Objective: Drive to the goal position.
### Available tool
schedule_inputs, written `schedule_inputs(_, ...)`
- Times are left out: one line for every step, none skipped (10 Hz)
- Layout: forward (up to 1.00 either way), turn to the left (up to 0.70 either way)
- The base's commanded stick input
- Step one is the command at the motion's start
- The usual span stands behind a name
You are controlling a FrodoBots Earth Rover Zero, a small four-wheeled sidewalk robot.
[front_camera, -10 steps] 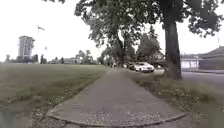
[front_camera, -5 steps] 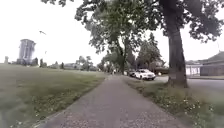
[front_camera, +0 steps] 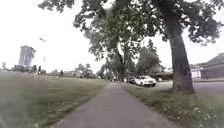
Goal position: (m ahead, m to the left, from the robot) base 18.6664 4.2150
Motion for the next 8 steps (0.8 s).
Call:
schedule_inputs(0.7, 0.0)
schedule_inputs(0.7, 0.0)
schedule_inputs(0.7, 0.0)
schedule_inputs(0.7, 0.0)
schedule_inputs(0.7, 0.02)
schedule_inputs(0.7, 0.19)
schedule_inputs(0.7, 0.32)
schedule_inputs(0.7, 0.0)
